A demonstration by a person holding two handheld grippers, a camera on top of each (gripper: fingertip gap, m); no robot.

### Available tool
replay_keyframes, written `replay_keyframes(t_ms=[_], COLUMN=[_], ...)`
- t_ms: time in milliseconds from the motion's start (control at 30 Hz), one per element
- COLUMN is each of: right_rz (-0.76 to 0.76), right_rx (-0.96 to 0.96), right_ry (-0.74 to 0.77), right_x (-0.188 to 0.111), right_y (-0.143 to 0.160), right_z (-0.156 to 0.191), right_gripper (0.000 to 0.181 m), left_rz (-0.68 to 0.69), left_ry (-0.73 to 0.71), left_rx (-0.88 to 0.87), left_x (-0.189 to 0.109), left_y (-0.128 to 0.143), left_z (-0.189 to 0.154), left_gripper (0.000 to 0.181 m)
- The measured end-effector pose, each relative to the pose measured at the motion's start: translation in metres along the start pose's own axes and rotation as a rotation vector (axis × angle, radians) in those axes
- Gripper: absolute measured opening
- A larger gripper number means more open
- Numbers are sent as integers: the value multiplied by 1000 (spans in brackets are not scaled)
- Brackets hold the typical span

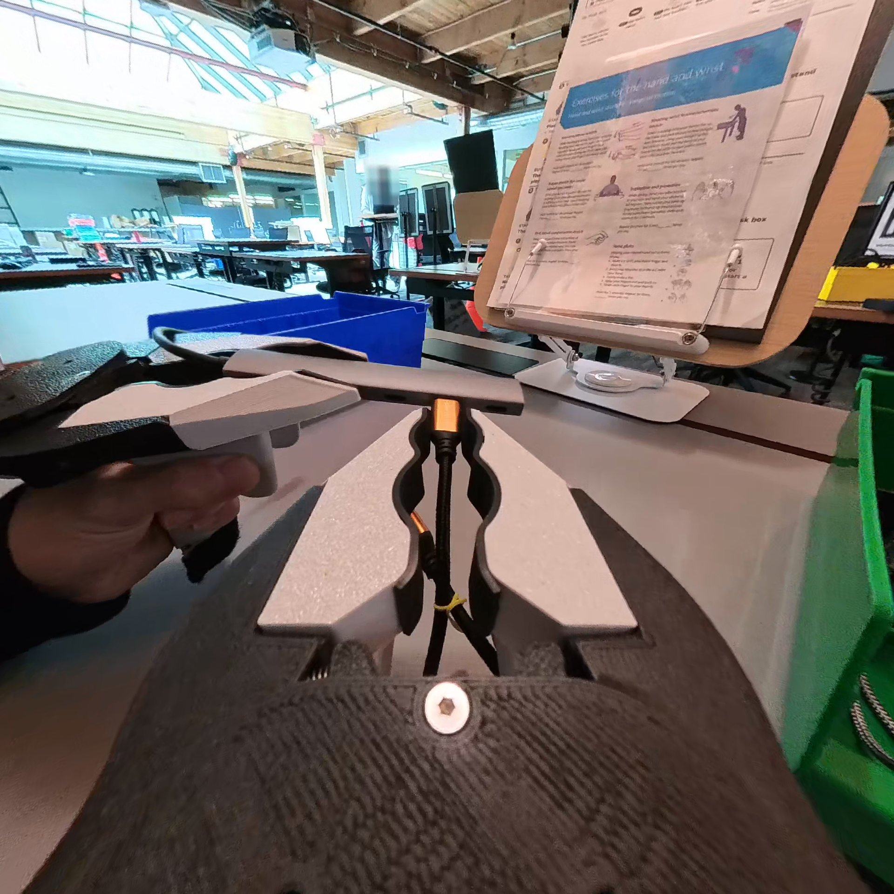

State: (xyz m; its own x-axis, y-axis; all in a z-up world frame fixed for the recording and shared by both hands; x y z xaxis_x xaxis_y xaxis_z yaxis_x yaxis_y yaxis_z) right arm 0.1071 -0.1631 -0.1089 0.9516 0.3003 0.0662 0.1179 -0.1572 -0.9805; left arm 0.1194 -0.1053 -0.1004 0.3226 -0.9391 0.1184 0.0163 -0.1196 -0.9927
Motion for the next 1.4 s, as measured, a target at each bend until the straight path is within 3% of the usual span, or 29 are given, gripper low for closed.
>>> replay_keyframes(t_ms=[967,1000,1033,1067,1133,1200,1300,1400], right_rz=[-5,8,16,39,36,20,21,67], right_rx=[86,82,72,64,124,116,-80,-294], right_ry=[7,5,-3,8,60,-35,-102,53], right_x=[-18,-19,-23,-28,-36,-34,-47,-73], right_y=[-12,-10,-6,1,10,-2,-35,-56], right_z=[3,5,8,9,0,-1,-13,-69], right_gripper=[12,12,12,12,11,11,11,11], left_rz=[-26,-24,-79,-128,-188,-196,-152,-84], left_ry=[-13,-28,-253,-355,-299,-228,-134,-89], left_rx=[103,89,71,19,-140,-56,108,180], left_x=[-2,-2,-12,-26,-41,-37,-20,-11], left_y=[-15,-15,-23,-33,-44,-46,-41,-27], left_z=[-19,-16,18,49,76,56,18,4], left_gripper=[23,23,21,21,22,21,21,21])
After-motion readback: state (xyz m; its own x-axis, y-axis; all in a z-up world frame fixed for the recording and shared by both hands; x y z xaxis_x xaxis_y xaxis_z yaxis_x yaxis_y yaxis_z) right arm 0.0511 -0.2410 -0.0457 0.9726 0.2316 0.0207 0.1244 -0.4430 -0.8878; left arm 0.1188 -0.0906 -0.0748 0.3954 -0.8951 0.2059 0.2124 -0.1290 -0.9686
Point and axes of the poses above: each gripper's, where its closed fingertips meet, x out along the fingers, y out of its underside, z = x × y across the jaws, the point moved 2 cm from there along -x, back along the fingers, and after that the axes turned 11 degrees about -x, right-handed, at the moved point
